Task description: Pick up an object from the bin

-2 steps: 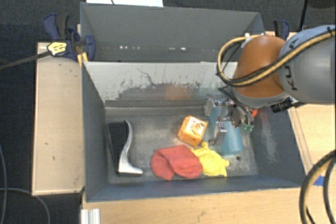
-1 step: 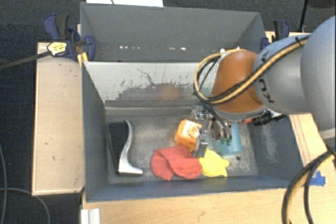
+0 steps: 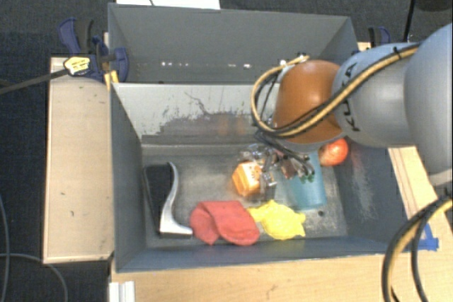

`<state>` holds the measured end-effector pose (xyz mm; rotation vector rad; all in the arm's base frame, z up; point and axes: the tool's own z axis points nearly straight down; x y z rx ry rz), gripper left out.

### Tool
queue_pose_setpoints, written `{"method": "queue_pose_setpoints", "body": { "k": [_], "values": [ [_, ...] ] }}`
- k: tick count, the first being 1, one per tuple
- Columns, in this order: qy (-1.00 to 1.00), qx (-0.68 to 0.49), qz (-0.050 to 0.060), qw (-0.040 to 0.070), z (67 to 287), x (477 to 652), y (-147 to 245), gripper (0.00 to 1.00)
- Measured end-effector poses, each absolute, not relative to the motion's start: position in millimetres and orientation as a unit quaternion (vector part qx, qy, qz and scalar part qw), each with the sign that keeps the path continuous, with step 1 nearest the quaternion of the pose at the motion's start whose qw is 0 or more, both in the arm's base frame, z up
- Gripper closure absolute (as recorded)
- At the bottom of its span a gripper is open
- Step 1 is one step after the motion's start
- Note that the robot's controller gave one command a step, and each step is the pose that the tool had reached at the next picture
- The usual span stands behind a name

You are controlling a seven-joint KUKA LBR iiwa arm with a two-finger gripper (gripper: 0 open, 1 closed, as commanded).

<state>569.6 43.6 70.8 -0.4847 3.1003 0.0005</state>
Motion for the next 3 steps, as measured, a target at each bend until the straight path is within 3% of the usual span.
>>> {"method": "queue_pose_setpoints", "body": {
  "k": [1, 2, 3],
  "values": [
    [0.988, -0.155, 0.0, 0.002, 71, 569.6, 44, 1.0],
    [0.988, -0.152, 0.001, -0.002, 117, 576.0, 42, 1.0],
    [0.987, -0.163, 0.0, 0.002, 272, 535.7, 31, 1.0]
  ]
}}
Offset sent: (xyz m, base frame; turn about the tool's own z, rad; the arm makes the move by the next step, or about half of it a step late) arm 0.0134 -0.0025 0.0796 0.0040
